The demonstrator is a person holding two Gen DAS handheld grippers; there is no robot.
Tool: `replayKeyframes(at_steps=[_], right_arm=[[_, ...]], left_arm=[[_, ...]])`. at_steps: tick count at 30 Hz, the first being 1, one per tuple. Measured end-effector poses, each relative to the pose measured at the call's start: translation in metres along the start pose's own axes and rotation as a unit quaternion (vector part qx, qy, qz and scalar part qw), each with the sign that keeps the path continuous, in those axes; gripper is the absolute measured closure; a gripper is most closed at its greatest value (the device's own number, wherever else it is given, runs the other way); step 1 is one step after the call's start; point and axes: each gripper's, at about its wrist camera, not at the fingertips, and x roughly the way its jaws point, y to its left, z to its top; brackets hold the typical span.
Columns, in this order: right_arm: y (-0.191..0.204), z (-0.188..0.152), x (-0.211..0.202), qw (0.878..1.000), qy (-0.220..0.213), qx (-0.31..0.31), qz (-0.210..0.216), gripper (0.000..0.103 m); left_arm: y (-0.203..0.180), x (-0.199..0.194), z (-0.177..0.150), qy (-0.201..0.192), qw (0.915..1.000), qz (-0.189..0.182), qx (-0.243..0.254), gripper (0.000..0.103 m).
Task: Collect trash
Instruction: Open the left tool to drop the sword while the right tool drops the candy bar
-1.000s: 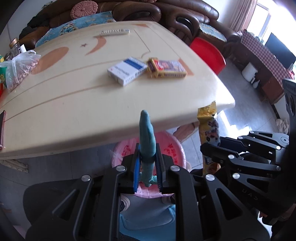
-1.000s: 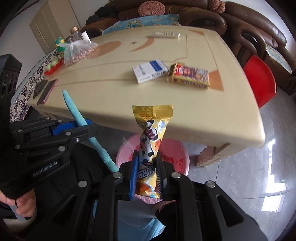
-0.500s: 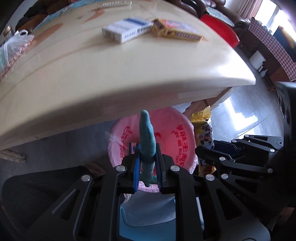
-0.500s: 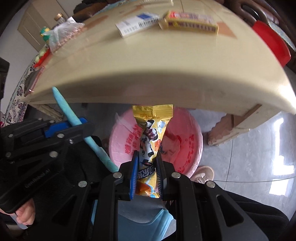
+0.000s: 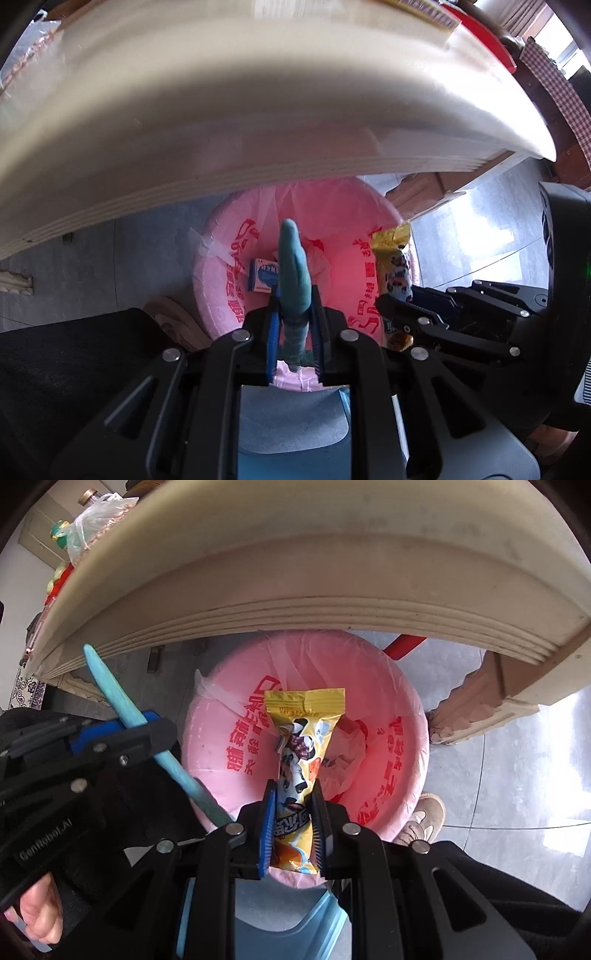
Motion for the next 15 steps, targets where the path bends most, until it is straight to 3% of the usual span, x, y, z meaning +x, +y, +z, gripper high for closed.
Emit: replayKeyframes(at_steps=[15], right_arm=[[-0.005,0.005,0.029,1.0,0.017,-0.002,0.009,0.084]], left_arm=[[-0.001,0.02,0.006,0.012,0.9999,0.01,0.005,0.087]])
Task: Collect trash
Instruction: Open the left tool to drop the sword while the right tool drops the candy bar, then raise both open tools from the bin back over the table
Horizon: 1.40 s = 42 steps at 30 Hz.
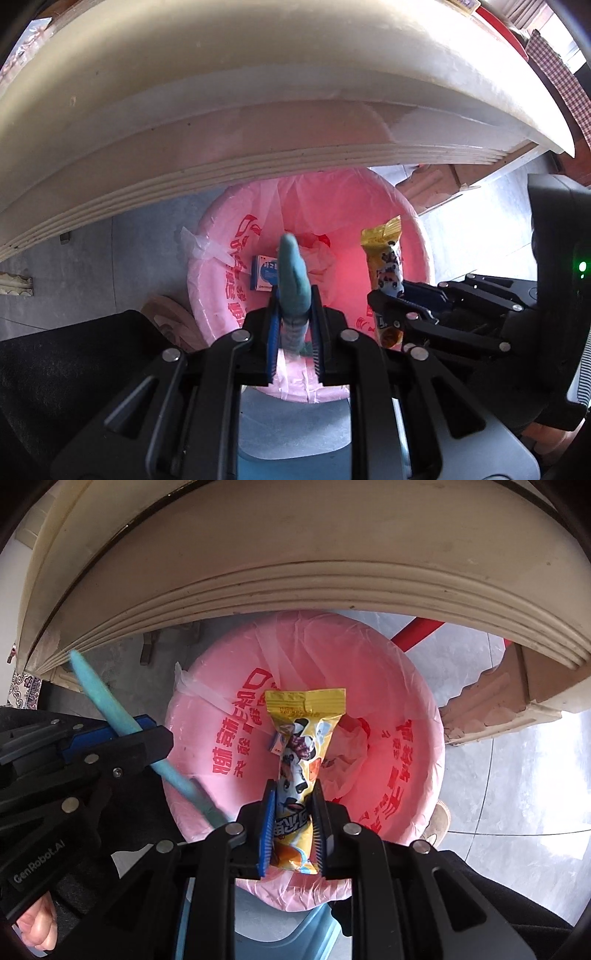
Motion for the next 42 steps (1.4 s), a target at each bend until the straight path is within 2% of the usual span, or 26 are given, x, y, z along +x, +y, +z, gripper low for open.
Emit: replayKeyframes(at_steps=[5,6,7,8,9,10,12,13,18,25,33,38,42], right_arm=[[-0.001,0.0,0.001,1.0,-0.001,0.003,0.004,0.081],[-0.001,0.0,0.001,1.0,0.0,0.002,0.006,0.073],[-0.001,0.0,0.001,1.0,-0.001,0.002,0.004,0.066],[0.0,0.0,0.001,1.0,-0.003,0.001,-0.002,0.047],[0.001,0.0,0.0,1.0,-0.006,-0.001,-0.008,0.033],[0.002,0.0,-0.002,1.0,-0.011,-0.005,-0.012,0.031],[0.004,0.0,-0.007,1.0,-0.02,-0.013,-0.015,0.031],[0.004,0.0,-0.007,1.0,-0.021,-0.013,-0.016,0.031],[-0.003,0.0,-0.007,1.0,-0.015,0.0,-0.008,0.031],[-0.002,-0.001,-0.015,1.0,-0.018,-0.003,-0.003,0.031],[0.002,-0.009,-0.037,1.0,-0.028,-0.006,0.004,0.031],[0.007,-0.012,-0.079,0.998,-0.057,-0.012,0.031,0.031],[0.01,-0.009,-0.138,0.993,-0.104,-0.039,0.034,0.031]], left_arm=[[0.002,-0.001,0.002,-0.001,1.0,0.0,0.0,0.087],[0.002,-0.002,0.002,-0.003,1.0,0.004,0.001,0.087],[0.002,-0.002,0.002,-0.004,1.0,0.007,0.003,0.082],[0.001,-0.003,0.003,-0.005,0.9999,0.01,0.005,0.077],[0.001,-0.004,0.003,-0.006,0.9999,0.014,0.005,0.063],[0.002,-0.005,0.003,-0.009,0.9998,0.017,0.005,0.059],[0.002,-0.009,0.003,-0.016,0.9995,0.026,0.01,0.056],[0.002,-0.01,0.003,-0.017,0.9994,0.028,0.011,0.049],[0.007,-0.013,0.002,-0.009,0.9997,0.022,0.003,0.037],[0.009,-0.024,0.001,-0.003,0.9995,0.031,-0.001,0.032],[0.001,-0.057,-0.007,-0.009,0.9987,0.042,0.026,0.028],[-0.003,-0.095,-0.006,-0.005,0.998,0.024,0.058,0.028],[-0.003,-0.135,0.004,-0.008,0.9948,0.032,0.097,0.028]])
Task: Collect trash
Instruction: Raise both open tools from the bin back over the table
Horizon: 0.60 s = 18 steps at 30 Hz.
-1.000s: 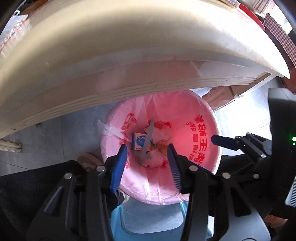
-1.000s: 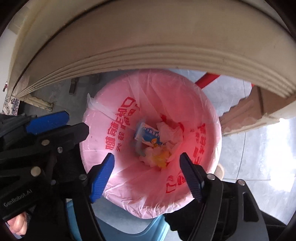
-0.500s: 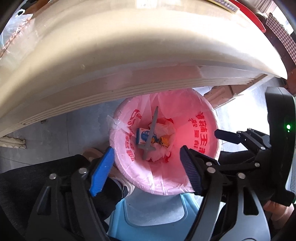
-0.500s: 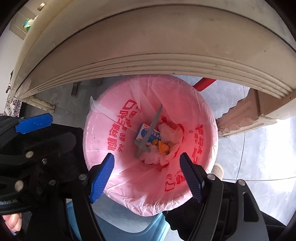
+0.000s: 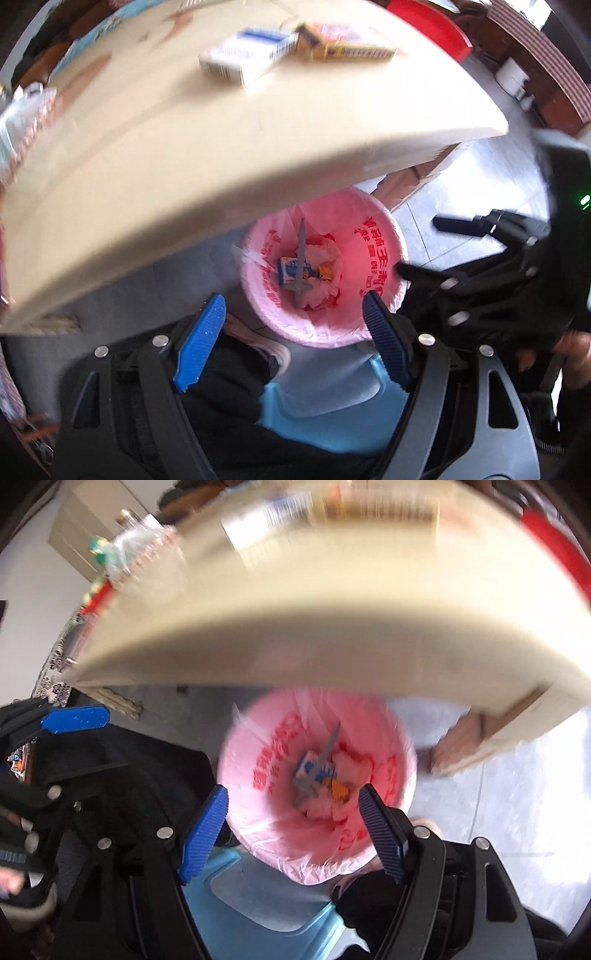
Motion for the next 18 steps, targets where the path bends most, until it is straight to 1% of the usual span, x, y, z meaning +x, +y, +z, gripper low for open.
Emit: replayKeyframes(at_steps=[2,7,8,10,12,14,15,18], right_arm=[[0.001,0.013,-0.031,1.0,-0.023,-0.012,0.001,0.031],[0.007,0.052,-0.108,0.995,-0.082,-0.059,-0.005,0.025],[0.009,0.057,-0.118,0.994,-0.087,-0.067,-0.002,0.024],[0.017,0.073,-0.146,0.99,-0.098,-0.096,0.017,0.024],[0.025,0.088,-0.17,0.986,-0.103,-0.124,0.035,0.019],[0.033,0.098,-0.185,0.982,-0.106,-0.148,0.049,0.018],[0.039,0.105,-0.194,0.979,-0.107,-0.164,0.053,0.017],[0.049,0.117,-0.205,0.973,-0.106,-0.199,0.045,0.017]], left_arm=[[0.006,-0.023,0.011,0.002,0.9999,0.004,0.016,0.028],[0.017,-0.079,0.043,-0.008,0.9991,-0.012,0.04,0.025],[0.017,-0.087,0.048,-0.01,0.9986,-0.015,0.049,0.024],[0.013,-0.103,0.058,-0.012,0.9969,-0.019,0.076,0.024],[0.01,-0.119,0.069,-0.02,0.9947,-0.009,0.1,0.023],[0.008,-0.131,0.079,-0.021,0.9913,-0.01,0.129,0.023],[0.006,-0.134,0.084,-0.02,0.9897,-0.009,0.141,0.022],[0.003,-0.138,0.098,-0.014,0.9864,0.002,0.164,0.022]])
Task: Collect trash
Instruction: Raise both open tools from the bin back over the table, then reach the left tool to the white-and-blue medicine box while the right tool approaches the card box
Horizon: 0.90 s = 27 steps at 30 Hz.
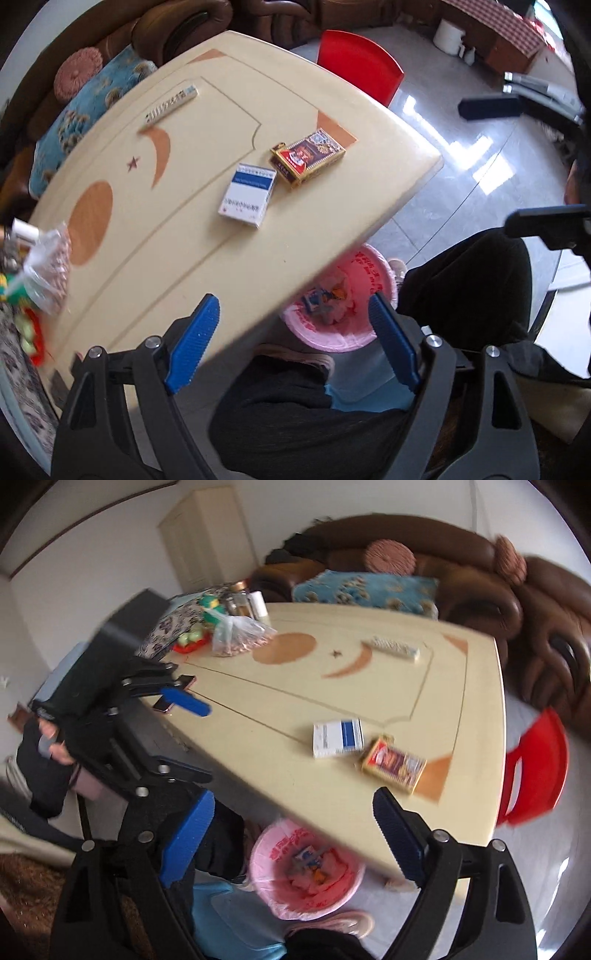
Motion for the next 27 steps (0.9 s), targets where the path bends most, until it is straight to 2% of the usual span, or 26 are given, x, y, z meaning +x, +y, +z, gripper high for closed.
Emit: replayKeyframes(at_steps=[5,15,27], right_arm=[[-0.003,0.014,0.006,0.999,0.021,-0.033,0.001,0.017],[-0.041,0.024,0.042,0.998,0.055,-0.035,0.016,0.017],[-0.086,0.035,0.082,0.995,0.091,-0.028,0.027,0.017]], left_arm=[[-0.001,0.009,0.016,0.006,0.9993,-0.008,0.036,0.022],[0.01,0.054,0.04,0.03,0.9972,-0.025,0.064,0.022],[0.039,0.098,0.065,0.054,0.9963,-0.045,0.049,0.022]])
